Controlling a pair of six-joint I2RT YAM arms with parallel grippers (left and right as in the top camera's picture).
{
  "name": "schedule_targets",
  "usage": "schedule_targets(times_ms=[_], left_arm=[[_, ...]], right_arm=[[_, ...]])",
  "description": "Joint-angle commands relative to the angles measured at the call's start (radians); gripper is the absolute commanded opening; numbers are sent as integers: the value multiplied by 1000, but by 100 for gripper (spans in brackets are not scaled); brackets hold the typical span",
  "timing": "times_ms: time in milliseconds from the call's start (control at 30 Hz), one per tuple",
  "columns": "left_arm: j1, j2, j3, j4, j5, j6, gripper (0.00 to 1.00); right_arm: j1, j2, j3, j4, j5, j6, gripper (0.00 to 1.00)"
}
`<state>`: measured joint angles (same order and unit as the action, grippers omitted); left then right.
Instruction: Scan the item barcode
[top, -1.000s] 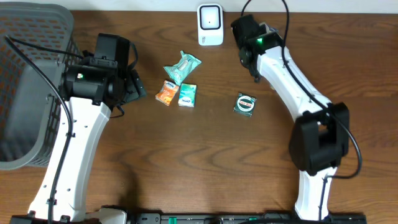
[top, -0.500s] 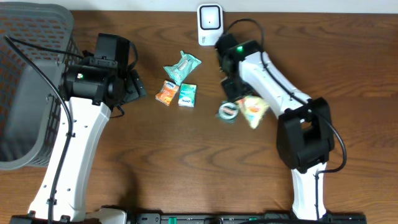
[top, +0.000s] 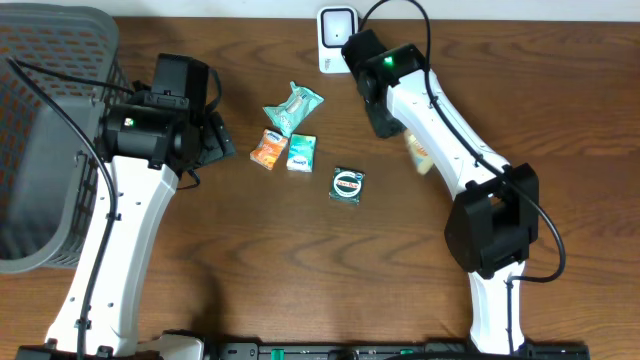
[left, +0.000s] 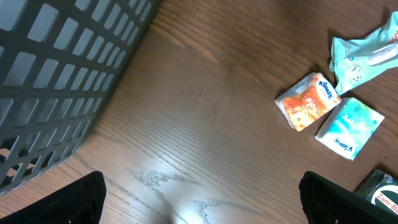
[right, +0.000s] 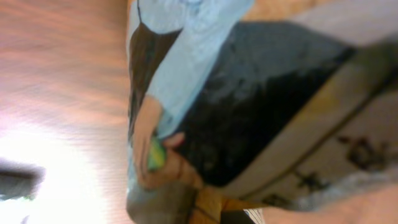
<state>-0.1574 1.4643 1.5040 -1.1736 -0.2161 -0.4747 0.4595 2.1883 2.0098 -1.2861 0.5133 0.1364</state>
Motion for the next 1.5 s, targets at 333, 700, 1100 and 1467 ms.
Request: schedule_targets(times_ms=[333, 700, 1100, 1467], left_arm=[[4, 6, -1, -4, -13, -10, 98], [4, 6, -1, -4, -13, -10, 98], [4, 6, -1, -4, -13, -10, 98], [4, 6, -1, -3, -13, -10, 98]], right_arm=[[57, -18, -217, 230, 116, 23, 54], [97, -19, -26, 88, -330, -100, 68], [102, -17, -90, -172, -624, -168, 14], [123, -17, -370, 127, -625, -97, 7]])
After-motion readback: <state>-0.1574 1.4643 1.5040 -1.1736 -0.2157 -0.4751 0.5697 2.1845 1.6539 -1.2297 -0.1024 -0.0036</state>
